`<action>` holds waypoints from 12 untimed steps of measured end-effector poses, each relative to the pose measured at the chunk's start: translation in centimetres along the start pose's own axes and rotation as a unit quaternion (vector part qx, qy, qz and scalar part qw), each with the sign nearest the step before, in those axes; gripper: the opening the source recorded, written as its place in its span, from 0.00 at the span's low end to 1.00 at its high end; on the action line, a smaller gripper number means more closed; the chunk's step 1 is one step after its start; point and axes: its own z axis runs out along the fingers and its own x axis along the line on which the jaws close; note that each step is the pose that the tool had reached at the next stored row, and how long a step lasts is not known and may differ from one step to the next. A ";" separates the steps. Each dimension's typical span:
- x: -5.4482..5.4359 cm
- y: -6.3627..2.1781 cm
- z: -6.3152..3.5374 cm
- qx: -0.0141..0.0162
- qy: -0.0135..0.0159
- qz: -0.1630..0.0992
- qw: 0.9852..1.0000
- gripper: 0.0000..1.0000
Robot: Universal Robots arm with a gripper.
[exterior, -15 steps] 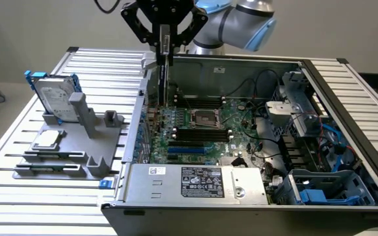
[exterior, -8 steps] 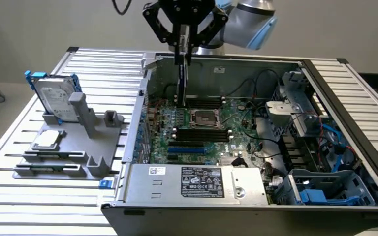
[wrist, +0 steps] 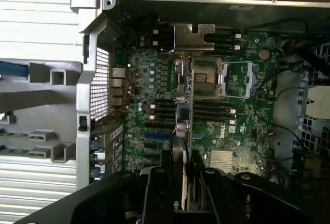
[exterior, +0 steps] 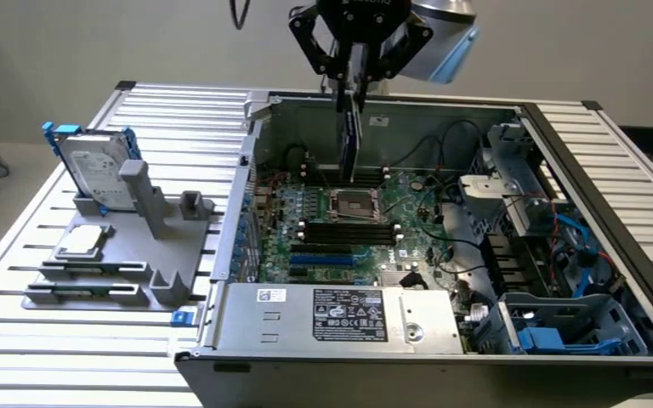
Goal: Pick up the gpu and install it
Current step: 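Pick up the gpu and move the gpu toward the slot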
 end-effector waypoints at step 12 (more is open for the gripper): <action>-1.9 0.08 0.20 -0.009 0.000 0.000 1.000 0.26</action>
